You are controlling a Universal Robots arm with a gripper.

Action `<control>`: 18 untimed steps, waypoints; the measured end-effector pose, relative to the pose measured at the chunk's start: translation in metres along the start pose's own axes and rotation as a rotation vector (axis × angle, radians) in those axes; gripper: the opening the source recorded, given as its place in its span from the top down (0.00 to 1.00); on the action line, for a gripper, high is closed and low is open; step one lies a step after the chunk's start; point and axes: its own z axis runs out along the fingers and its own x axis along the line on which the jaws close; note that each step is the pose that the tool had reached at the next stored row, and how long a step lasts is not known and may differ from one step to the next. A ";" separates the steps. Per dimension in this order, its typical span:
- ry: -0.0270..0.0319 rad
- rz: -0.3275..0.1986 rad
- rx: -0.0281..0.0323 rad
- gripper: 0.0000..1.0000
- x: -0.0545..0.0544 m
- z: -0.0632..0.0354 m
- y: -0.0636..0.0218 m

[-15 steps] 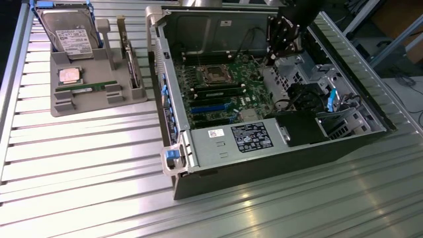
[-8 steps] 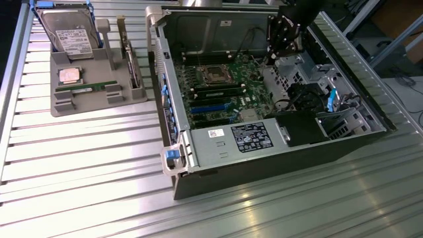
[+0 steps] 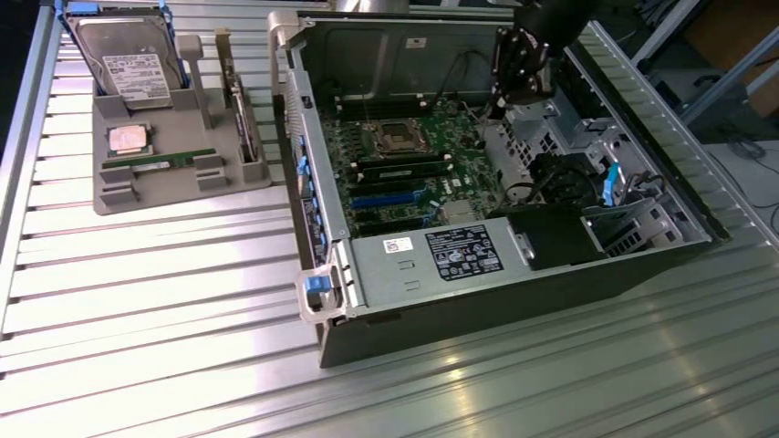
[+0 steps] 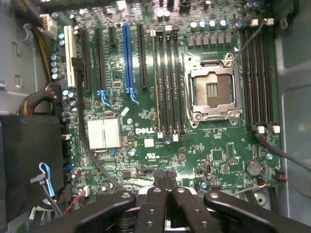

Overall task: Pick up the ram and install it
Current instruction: 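Press down the ram until it locks into place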

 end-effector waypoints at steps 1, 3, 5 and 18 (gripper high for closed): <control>-0.0012 0.022 -0.0011 0.89 0.000 0.0000 0.0000; -0.0054 0.098 -0.0050 0.89 0.000 0.0000 0.0000; -0.0087 0.156 -0.0080 0.89 0.000 0.0001 0.0000; -0.0278 0.505 -0.0259 0.89 0.000 0.0001 0.0000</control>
